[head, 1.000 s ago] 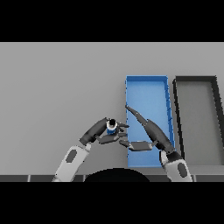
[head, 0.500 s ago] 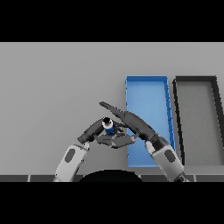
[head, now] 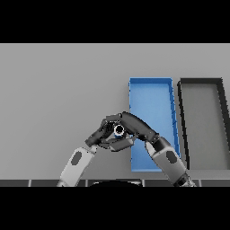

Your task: Pick up the blue pipe and place it into the blue bin.

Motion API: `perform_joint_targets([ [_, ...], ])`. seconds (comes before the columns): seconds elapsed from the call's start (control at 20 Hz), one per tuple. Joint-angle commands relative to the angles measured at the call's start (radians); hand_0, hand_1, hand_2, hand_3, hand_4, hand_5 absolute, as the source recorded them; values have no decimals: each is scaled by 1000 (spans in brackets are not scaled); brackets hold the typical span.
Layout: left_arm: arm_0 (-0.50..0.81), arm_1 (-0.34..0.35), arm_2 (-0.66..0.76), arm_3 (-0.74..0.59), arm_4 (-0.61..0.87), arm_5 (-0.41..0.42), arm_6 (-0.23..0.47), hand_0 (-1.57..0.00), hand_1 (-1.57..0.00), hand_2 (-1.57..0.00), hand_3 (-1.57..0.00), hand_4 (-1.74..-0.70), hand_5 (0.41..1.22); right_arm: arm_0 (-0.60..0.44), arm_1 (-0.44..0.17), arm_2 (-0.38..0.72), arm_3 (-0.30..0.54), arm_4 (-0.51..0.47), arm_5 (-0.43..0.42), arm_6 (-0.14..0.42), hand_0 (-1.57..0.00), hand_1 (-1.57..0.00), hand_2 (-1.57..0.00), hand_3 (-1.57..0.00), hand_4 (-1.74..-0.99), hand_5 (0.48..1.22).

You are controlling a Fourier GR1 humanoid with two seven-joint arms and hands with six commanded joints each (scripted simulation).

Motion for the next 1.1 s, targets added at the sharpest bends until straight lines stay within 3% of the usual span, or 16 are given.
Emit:
perform_joint_targets([
  [0.0,-2,4,7,-1,5,6,8,-1571,-1571,-1571,-1571,-1645,1221,-3,11,2,3,-1,-6,5,-1015,-1015,-1042,-872,-1514,550],
  [0.1,-7,-9,18,8,46,-6,-6,-1571,-1571,-1571,-1523,-1677,1221,-7,34,4,14,-12,-21,-4,-1215,-1215,-1233,-1021,-1581,650],
  [0.15,1,-16,15,6,59,-12,-25,-1571,-1571,-1571,-1532,-1690,1221,5,39,12,10,-19,-27,-22,-1286,-1287,-1300,-1102,-1606,765],
  [0.25,-1,-14,18,12,67,-22,-45,-1571,-1571,-1571,-1490,-1707,1221,-6,42,27,16,-26,-40,-16,-1389,-1389,-1398,-1250,-1648,929],
  [0.35,-3,-17,22,6,76,-28,-40,-1571,-1571,-1571,-1441,-1718,1221,-3,26,35,23,-8,-46,-60,-1454,-1454,-1460,-1357,-1680,1034],
  [0.5,10,-10,15,-12,62,-26,-32,-1571,-1571,-1571,-1433,-1728,1221,-1,18,58,18,0,-59,-83,-1511,-1511,-1514,-1462,-1710,1125],
  [0.75,-10,-3,19,-14,6,10,-56,-1571,-1571,-1571,-1454,-1724,1221,6,22,58,14,24,-116,-137,-1551,-1551,-1552,-1535,-1731,1190],
  [0.8,-8,4,19,-14,-9,18,-67,-1462,-1342,-1293,-1166,-1599,1221,3,22,68,13,41,-124,-137,-1555,-1555,-1556,-1542,-1733,1196],
  [0.9,-2,27,17,-22,-1,-33,-77,-935,-858,-827,-746,-1372,1221,-16,29,66,15,25,-124,-78,-1561,-1561,-1561,-1553,-1736,1205],
  [1.0,-10,29,15,-13,-36,-56,-68,-598,-549,-529,-477,-1206,1221,2,24,71,-3,19,-127,-50,-1565,-1565,-1565,-1559,-1738,1211],
  [1.05,-11,36,18,-17,-56,-67,-41,-478,-439,-423,-381,-1136,1132,0,32,73,9,27,-132,-39,-1566,-1566,-1566,-1562,-1738,1213],
])
